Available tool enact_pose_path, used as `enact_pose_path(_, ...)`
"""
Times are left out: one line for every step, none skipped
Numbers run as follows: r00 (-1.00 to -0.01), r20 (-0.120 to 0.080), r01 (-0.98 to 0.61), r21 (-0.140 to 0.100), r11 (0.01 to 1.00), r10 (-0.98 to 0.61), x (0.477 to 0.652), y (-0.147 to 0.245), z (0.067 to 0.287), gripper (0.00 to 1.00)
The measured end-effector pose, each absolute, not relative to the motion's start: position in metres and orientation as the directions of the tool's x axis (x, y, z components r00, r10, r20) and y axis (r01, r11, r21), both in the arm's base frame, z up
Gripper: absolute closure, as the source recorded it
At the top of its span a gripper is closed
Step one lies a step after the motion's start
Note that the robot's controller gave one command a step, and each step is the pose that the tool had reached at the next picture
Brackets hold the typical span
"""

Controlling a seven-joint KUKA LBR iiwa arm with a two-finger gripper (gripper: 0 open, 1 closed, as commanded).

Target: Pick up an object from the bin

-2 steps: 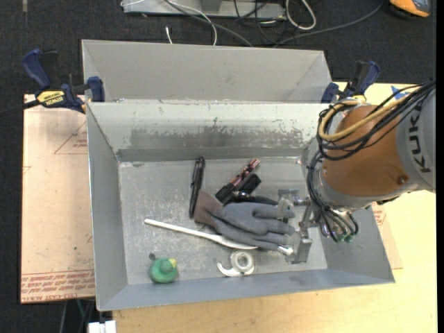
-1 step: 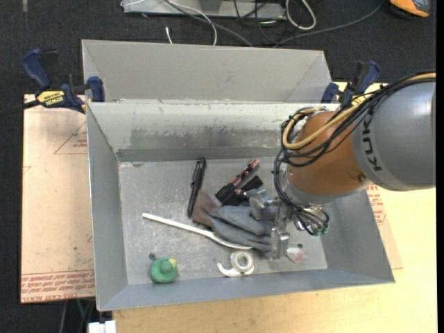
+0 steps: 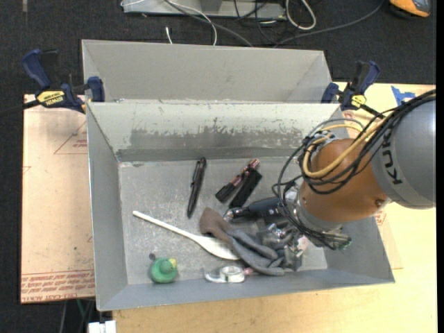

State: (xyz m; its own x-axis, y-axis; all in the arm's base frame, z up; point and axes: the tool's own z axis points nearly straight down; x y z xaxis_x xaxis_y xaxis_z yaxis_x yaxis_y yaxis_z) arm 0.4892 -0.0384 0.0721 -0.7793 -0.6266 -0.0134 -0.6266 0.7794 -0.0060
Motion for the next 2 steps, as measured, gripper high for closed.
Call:
enact_pose_path(-0.779, -0.014, -0.627, -0.006, 0.779, -0.627, 0.489, -0.038, 0.072, 1.0)
enact_pose_path(-0.784, -0.01, -0.621, -0.001, 0.784, -0.621, 0.497, -0.042, 0.173, 1.0)
